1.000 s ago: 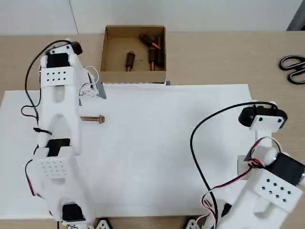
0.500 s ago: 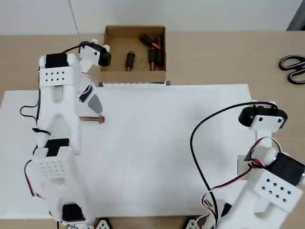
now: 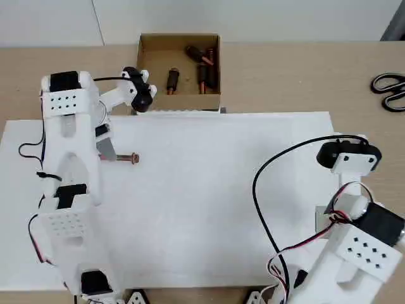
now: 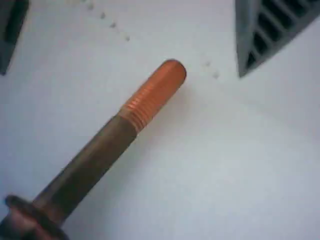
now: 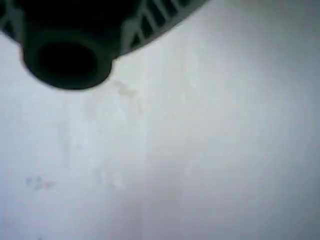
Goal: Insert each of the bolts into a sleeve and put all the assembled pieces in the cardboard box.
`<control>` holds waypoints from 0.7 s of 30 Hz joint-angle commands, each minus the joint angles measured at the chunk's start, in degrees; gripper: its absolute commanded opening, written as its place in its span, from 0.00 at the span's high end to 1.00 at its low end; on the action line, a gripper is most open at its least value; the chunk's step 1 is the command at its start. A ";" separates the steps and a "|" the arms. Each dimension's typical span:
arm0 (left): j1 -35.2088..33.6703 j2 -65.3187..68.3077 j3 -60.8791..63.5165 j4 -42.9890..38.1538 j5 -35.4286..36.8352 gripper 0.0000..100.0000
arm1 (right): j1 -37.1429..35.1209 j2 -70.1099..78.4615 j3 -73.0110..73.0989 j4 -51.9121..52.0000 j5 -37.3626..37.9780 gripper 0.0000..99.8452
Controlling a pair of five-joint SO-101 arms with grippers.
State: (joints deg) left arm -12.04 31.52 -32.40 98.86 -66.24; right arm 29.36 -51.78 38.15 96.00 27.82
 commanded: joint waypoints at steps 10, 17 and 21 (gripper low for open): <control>1.05 -3.16 5.58 -1.23 -6.42 0.72 | 0.40 -0.92 -0.35 -0.92 -0.18 1.00; 4.40 -3.16 5.58 -3.52 -6.33 0.72 | 0.40 -0.92 -0.35 -0.92 -0.18 1.00; 5.36 -2.20 5.49 -3.78 -6.33 0.72 | 0.40 -0.84 -0.35 -0.92 -0.18 1.00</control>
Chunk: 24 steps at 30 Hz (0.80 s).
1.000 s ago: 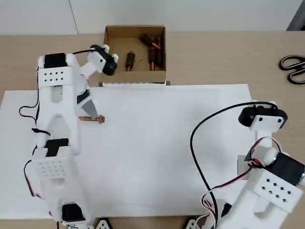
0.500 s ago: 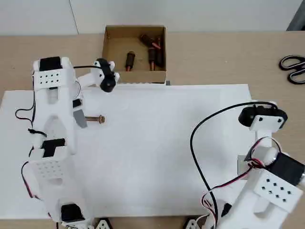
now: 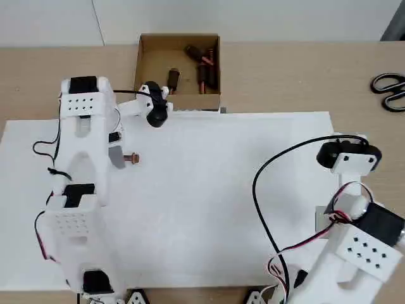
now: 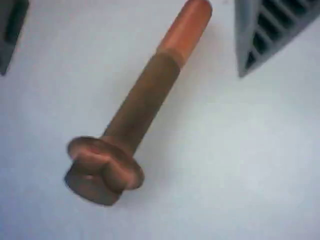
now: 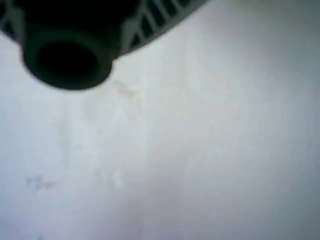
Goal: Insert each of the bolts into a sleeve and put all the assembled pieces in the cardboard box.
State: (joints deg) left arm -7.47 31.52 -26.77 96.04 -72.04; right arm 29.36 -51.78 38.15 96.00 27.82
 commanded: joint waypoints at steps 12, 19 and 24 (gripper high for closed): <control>0.70 11.52 -11.91 -0.62 0.79 0.75 | 0.40 -0.66 -0.35 -0.92 -0.18 1.00; 0.97 15.21 -15.96 -0.44 2.81 0.75 | 0.40 -0.57 -0.35 -0.92 -0.18 1.00; 1.49 15.03 -15.96 0.44 2.90 0.83 | 0.40 -0.57 -0.35 -0.92 -0.35 1.00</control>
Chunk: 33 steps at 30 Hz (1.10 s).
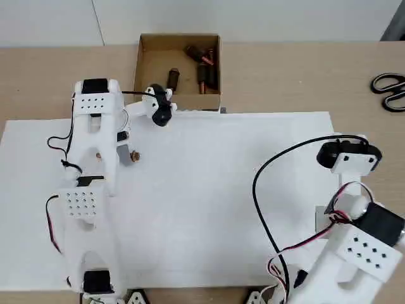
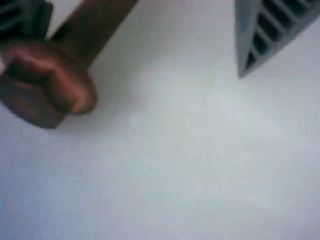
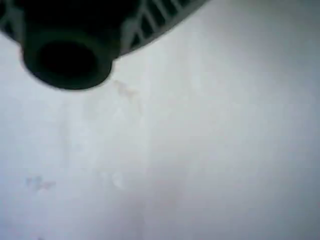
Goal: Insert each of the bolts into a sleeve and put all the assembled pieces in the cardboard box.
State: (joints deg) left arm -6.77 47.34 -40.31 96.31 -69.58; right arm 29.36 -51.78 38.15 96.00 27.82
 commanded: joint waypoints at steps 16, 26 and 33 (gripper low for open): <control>2.20 -4.75 -4.70 4.13 6.51 1.00 | 0.31 -1.01 -0.62 -0.75 -0.18 1.00; 6.07 -33.14 17.98 4.13 11.78 1.00 | 0.22 -1.10 -8.09 0.92 -0.18 1.00; 9.76 -50.29 28.97 4.04 31.12 1.00 | -4.09 -1.10 -10.73 0.92 -0.18 1.00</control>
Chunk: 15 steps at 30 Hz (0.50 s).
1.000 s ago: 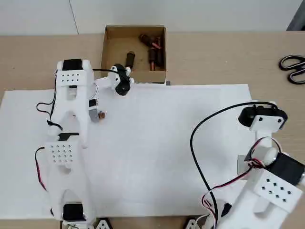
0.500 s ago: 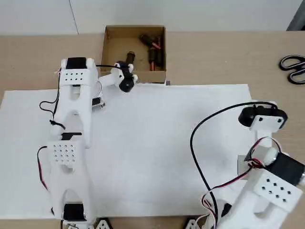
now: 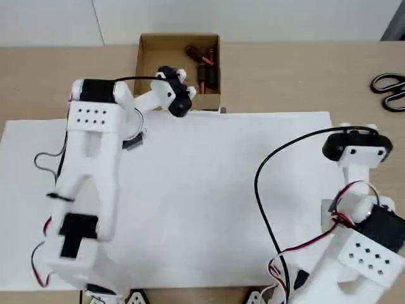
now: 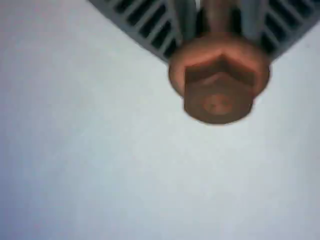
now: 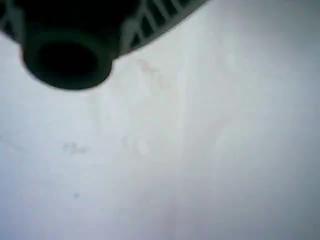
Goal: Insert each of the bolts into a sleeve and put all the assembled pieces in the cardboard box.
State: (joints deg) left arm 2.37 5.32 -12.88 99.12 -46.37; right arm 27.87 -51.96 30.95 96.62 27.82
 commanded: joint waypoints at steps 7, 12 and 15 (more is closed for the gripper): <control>0.09 -11.60 0.92 1.23 18.81 1.00 | -12.18 -0.92 -11.25 0.13 -1.76 1.00; 0.53 -17.76 -1.98 1.05 30.24 1.00 | -18.86 -0.92 -16.18 0.13 -3.96 1.00; 1.14 -23.91 -1.98 -2.29 36.84 1.00 | -22.37 -1.01 -17.67 0.13 -3.96 1.00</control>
State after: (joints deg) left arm 2.73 -11.12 -12.26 99.30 -15.34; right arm 8.62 -52.04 16.62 96.70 24.48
